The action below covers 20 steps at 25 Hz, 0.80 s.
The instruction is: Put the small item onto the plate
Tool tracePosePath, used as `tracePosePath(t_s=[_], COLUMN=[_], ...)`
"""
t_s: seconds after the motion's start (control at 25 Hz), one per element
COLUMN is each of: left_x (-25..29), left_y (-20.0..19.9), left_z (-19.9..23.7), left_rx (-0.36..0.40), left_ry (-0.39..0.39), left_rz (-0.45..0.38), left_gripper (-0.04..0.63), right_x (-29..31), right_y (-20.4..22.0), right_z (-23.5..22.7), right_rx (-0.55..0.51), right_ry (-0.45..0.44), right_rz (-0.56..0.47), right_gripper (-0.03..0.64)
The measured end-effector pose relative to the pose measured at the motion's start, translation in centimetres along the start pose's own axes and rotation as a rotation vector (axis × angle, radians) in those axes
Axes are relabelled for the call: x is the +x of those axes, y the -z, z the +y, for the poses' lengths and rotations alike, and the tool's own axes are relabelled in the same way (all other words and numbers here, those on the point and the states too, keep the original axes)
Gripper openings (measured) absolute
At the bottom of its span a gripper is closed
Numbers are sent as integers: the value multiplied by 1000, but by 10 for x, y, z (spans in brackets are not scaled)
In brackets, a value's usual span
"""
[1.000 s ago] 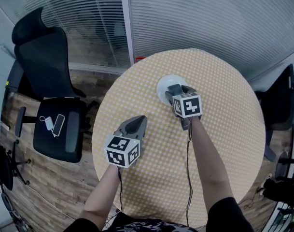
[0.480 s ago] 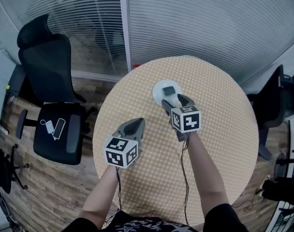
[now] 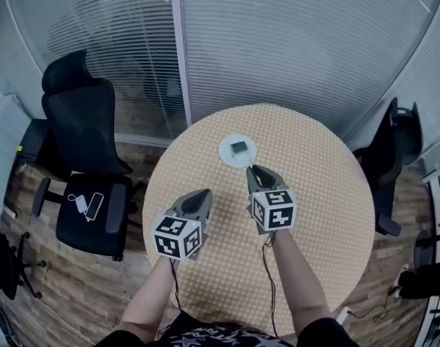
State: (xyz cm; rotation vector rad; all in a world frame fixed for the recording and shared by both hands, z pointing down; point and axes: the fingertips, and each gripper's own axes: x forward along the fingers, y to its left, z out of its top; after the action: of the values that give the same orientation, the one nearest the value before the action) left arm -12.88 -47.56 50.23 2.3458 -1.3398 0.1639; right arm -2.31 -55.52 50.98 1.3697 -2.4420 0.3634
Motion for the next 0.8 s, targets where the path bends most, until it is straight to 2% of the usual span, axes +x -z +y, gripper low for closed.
tracePosePath(t_s=[0.24,0.44,0.6,0.8], left_x=[-35,-64,-81,-94], left_y=[-5,-4,3,15], left_z=[-44,-88,-123,-164], left_rx=[45,81,95,123], left_ry=[22,51,84,115], left_rz=[-24,-38,-45,-42], left_gripper=[8,8,8,8], right_x=[-65,-123,-173,-236], right_y=[-10,-11,-2,33], right_z=[13,29,40,61], right_rx=[31,80,49,-39], right_ry=[-8,-58,-74,-90], right_rz=[-72,-113,-122,-90], right_gripper=[41,40,40,40])
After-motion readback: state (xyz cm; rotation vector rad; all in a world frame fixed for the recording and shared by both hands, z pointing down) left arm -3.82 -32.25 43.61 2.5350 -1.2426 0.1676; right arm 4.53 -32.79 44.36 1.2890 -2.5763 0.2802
